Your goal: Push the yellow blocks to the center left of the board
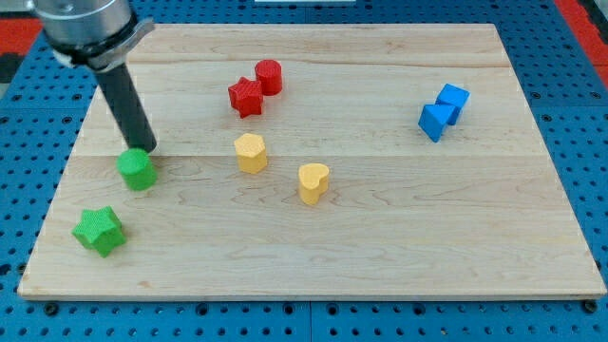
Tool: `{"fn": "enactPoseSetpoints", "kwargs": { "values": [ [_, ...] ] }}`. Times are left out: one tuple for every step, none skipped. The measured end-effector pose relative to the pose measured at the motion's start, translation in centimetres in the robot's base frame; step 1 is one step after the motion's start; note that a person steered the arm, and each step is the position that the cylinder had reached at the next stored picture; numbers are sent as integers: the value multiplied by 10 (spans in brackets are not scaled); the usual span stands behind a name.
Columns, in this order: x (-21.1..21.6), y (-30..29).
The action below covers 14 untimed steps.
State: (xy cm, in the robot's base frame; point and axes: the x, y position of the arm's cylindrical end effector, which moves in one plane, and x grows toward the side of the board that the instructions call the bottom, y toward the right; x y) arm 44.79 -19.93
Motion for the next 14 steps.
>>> {"fn": "enactPoseSetpoints", "kwargs": {
  "values": [
    [32,-7],
    [29,-5],
    [31,37],
    [55,94],
    [75,154],
    [76,235],
    [43,256],
    [-13,219],
    [11,264],
    [67,322],
    [60,272],
    [20,206],
    [4,159],
    [22,181]
  ]
}}
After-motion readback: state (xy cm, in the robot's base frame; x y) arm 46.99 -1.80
